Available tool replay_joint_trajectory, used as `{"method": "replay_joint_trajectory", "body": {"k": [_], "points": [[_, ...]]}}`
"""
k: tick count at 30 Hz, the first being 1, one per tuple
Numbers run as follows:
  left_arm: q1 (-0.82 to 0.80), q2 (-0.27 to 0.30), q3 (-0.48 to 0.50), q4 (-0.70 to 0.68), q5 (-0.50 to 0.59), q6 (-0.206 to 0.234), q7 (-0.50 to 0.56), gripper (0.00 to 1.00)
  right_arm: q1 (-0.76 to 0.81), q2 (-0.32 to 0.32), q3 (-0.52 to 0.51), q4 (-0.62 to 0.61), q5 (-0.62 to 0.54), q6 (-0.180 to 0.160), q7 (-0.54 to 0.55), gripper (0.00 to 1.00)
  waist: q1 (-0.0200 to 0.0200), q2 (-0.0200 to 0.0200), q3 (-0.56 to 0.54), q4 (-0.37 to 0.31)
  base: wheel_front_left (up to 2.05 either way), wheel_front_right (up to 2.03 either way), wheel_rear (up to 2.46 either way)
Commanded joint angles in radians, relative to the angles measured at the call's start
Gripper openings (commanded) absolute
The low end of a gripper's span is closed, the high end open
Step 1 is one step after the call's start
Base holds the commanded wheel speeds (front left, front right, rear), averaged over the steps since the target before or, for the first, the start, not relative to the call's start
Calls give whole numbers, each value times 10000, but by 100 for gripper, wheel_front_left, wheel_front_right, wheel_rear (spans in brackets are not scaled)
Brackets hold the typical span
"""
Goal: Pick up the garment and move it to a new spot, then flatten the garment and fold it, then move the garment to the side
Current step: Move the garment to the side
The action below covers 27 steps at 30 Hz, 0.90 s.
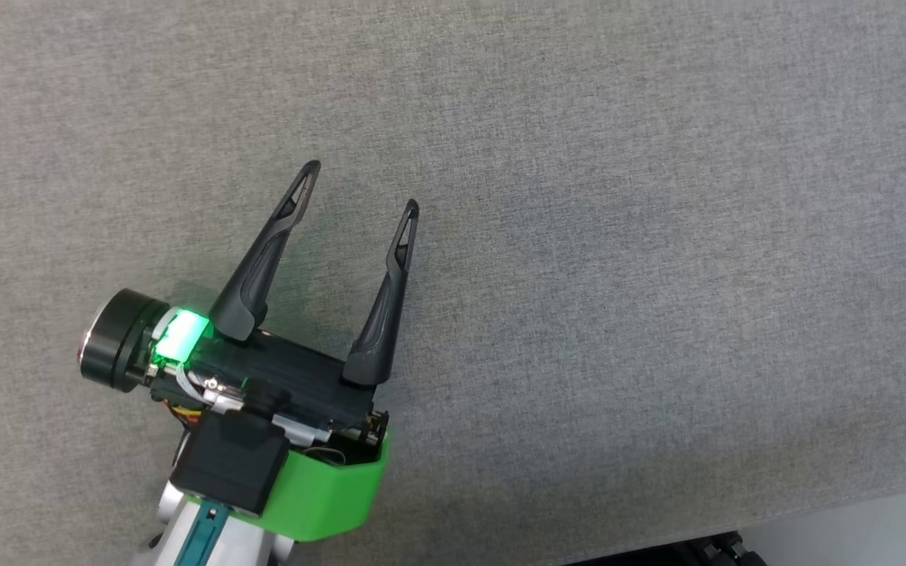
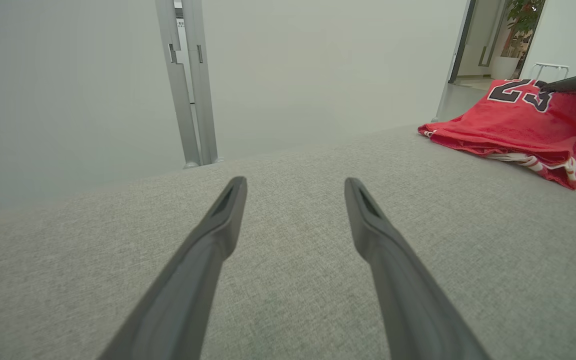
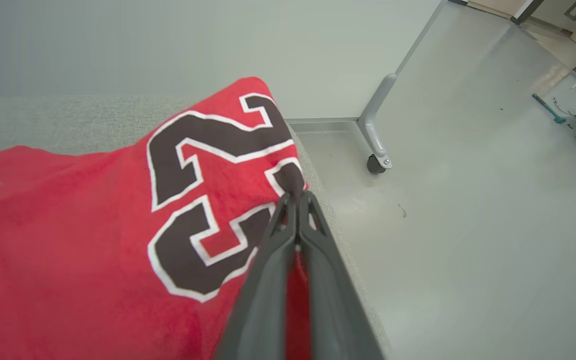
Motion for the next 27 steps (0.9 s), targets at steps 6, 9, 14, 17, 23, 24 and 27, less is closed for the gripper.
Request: {"method": "replay_joint_trajectory", "body": {"k": [6, 9, 14, 17, 23, 24, 27], "points": [[-382, 182, -90, 47, 131, -4, -1, 100, -789, -316, 46, 671, -631, -15, -296, 100, -2, -1, 542, -280, 0, 0, 0], [-477, 136, -139, 138, 91, 56, -3, 100, -1077, -83, 105, 1266, -1493, -14, -918, 100, -2, -1, 426, -126, 0, 0, 0], [-347, 55, -121, 430, -107, 246, -1, 100, -901, 805, 219, 1737, -2041, -14, -1815, 100, -2, -1, -325, 244, 0, 0, 0], [-106, -22, -38, 697, -326, 402, -1, 100, -466, 1411, 342, 1532, -2052, -14, -2125, 100, -2, -1, -992, 470, 0, 0, 0], [457, -196, 373, 1393, -952, 672, -1, 100, 938, 2604, 490, 21, -2329, -14, -2277, 100, -2, -1, -2389, 831, 0, 0, 0], [580, -235, 470, 1529, -1150, 690, -2, 100, 1348, 2931, 372, -268, -2427, -14, -2270, 100, -2, -1, -2679, 876, 0, 0, 0], [922, -294, 747, 1892, -1398, 641, -1, 100, 2315, 3661, 222, -1108, -2709, -14, -2274, 100, -2, -1, -3343, 966, 0, 0, 0]]}}
